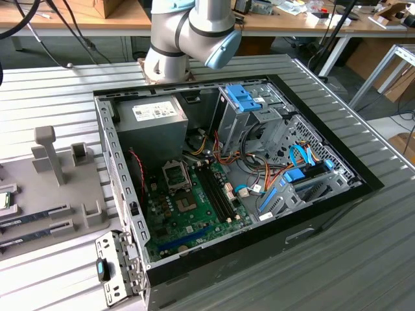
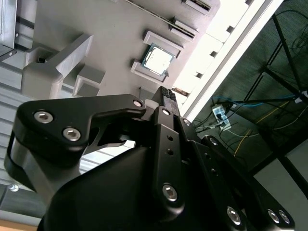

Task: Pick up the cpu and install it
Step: 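Reach for the cpu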

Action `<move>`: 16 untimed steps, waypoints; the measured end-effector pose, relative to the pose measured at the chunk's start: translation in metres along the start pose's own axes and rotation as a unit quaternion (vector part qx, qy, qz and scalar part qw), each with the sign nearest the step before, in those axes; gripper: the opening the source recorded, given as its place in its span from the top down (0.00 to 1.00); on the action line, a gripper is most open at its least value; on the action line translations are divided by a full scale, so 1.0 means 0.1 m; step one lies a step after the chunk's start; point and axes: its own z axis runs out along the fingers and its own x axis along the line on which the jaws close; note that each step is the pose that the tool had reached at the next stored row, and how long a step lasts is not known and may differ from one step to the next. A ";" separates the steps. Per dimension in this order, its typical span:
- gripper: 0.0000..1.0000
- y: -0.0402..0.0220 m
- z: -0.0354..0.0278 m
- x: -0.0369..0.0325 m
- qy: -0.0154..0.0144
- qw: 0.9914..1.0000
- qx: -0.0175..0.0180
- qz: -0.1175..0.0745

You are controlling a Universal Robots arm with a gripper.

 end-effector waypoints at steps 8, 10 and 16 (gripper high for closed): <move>0.89 -0.001 0.016 -0.001 0.000 1.000 0.000 0.000; 0.89 -0.001 0.021 -0.001 0.000 1.000 0.000 0.000; 0.89 -0.001 0.033 -0.001 0.000 1.000 0.000 0.000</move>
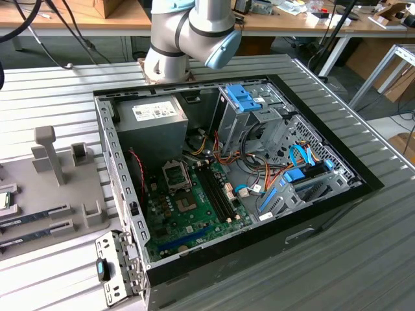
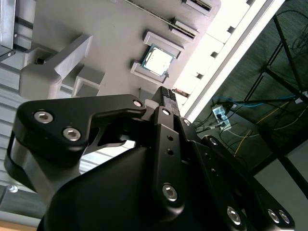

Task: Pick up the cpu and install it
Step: 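Reach for the cpu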

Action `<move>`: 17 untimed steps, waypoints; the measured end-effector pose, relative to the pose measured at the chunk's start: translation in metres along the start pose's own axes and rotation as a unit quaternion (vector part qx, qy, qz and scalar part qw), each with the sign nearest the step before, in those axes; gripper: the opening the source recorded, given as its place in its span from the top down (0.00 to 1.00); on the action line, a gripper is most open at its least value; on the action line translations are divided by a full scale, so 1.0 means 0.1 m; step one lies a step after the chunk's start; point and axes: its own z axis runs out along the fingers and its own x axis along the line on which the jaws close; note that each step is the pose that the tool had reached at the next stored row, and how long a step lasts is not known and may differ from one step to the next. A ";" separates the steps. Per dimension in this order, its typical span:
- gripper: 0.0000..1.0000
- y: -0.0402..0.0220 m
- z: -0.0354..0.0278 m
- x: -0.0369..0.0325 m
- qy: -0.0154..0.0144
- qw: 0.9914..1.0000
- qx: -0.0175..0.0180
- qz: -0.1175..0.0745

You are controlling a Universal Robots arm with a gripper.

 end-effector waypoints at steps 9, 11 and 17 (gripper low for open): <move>0.89 -0.001 0.020 -0.001 0.000 1.000 0.000 0.000; 0.89 -0.001 0.025 -0.001 0.000 1.000 0.000 0.000; 0.89 -0.001 0.036 -0.001 0.000 1.000 0.000 0.000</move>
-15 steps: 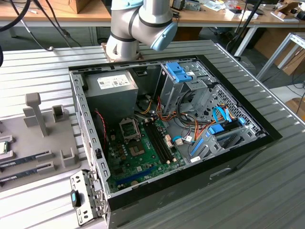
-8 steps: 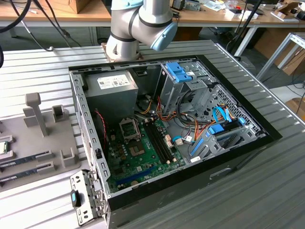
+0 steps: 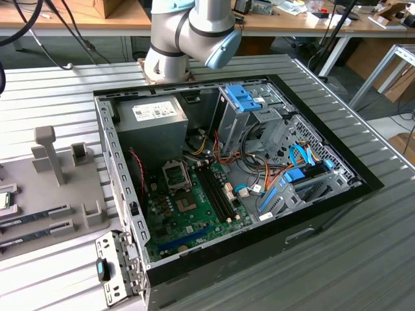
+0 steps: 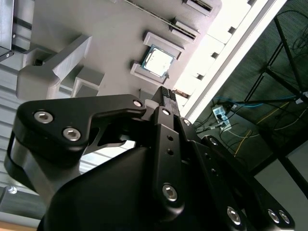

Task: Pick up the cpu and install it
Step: 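Reach for the cpu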

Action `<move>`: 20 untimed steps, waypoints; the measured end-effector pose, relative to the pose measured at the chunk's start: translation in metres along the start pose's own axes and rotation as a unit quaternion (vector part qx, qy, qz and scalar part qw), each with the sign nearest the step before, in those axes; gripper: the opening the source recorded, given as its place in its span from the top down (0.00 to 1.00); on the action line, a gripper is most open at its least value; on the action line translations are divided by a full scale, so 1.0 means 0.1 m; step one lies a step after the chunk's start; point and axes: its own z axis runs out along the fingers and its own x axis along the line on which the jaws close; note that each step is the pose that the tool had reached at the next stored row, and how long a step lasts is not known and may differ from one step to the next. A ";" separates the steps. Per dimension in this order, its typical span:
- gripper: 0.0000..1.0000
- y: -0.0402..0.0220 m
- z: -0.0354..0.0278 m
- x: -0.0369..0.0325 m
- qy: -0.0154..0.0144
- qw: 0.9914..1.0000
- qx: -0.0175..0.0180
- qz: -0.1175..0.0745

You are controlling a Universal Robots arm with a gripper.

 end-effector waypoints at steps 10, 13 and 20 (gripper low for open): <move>0.89 -0.001 0.019 -0.001 0.000 1.000 0.000 0.000; 0.89 -0.001 0.028 -0.001 0.000 1.000 0.000 0.000; 0.89 -0.002 0.045 -0.002 0.000 1.000 0.000 0.000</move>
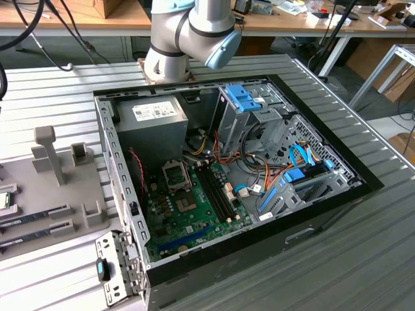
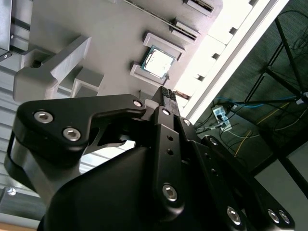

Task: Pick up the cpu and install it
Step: 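Reach for the cpu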

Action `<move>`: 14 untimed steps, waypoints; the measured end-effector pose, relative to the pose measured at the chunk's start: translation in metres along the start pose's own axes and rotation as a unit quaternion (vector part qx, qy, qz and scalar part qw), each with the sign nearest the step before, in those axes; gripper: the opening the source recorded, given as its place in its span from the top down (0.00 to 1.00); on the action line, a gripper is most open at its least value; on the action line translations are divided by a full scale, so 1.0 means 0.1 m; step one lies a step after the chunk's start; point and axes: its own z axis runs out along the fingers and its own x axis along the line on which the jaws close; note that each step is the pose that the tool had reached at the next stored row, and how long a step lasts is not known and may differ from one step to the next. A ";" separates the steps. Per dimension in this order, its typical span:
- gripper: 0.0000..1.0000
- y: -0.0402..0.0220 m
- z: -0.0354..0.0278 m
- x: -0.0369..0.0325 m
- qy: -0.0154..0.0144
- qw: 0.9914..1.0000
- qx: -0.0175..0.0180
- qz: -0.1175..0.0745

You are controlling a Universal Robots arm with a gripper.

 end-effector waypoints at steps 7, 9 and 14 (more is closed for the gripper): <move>0.89 -0.001 0.037 -0.001 0.000 1.000 0.000 0.000; 0.89 -0.002 0.052 -0.002 0.000 1.000 0.000 0.000; 0.89 -0.003 0.069 -0.002 0.000 1.000 0.000 0.000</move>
